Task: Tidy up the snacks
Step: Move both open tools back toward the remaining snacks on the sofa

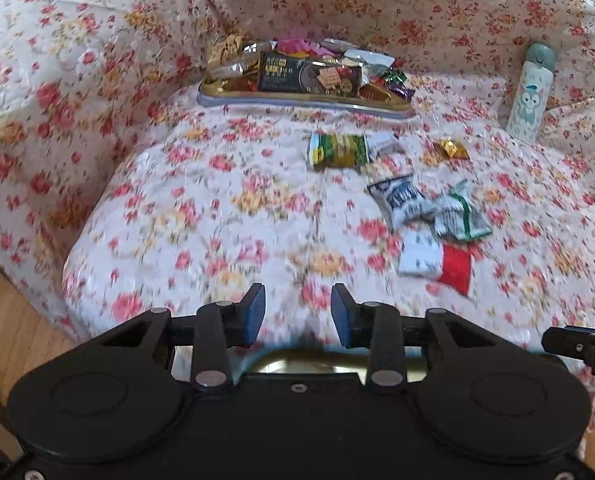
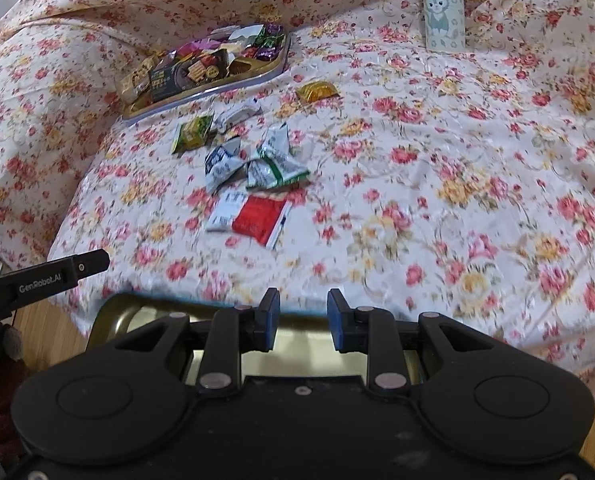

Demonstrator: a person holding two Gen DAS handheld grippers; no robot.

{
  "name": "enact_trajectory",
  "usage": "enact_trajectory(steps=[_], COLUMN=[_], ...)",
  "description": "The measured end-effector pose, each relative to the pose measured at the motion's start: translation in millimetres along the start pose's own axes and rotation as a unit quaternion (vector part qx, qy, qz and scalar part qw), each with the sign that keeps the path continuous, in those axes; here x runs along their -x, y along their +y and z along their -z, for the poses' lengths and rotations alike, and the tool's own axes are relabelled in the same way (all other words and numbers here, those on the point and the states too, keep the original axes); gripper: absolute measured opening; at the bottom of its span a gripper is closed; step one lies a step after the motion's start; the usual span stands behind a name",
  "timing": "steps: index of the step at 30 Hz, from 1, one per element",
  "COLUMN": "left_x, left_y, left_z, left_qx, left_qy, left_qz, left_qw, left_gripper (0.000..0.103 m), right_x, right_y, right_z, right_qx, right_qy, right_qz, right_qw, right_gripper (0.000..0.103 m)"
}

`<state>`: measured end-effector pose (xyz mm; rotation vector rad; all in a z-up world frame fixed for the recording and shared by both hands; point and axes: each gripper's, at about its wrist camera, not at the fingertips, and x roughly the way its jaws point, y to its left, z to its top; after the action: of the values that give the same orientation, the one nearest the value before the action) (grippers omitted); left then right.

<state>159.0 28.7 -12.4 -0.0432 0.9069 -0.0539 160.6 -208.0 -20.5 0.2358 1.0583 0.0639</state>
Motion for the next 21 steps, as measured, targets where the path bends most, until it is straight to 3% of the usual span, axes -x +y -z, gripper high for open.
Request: enact_trajectory(steps=[10, 17, 21], left_x=[-36.7, -60.0, -74.4], left_y=[-10.7, -20.9, -21.7], left_z=[-31.4, -51.0, -63.0], left_qx=[-0.051, -0.116, -0.125], left_qy=[-0.042, -0.076, -0.08], left_qz=[0.004, 0.005, 0.012], left_qw=[0.9978, 0.9904, 0.9889], left_gripper=[0.045, 0.045, 0.048], right_x=[-28.5, -46.5, -57.6], right_y=[-2.2, 0.0, 1.6], right_z=[-36.6, -58.0, -69.2], right_qx=[0.002, 0.01, 0.01], right_qy=[-0.02, -0.031, -0.035], right_qz=[-0.007, -0.014, -0.015], right_qw=[1.0, 0.999, 0.999], right_gripper=[0.03, 0.031, 0.031])
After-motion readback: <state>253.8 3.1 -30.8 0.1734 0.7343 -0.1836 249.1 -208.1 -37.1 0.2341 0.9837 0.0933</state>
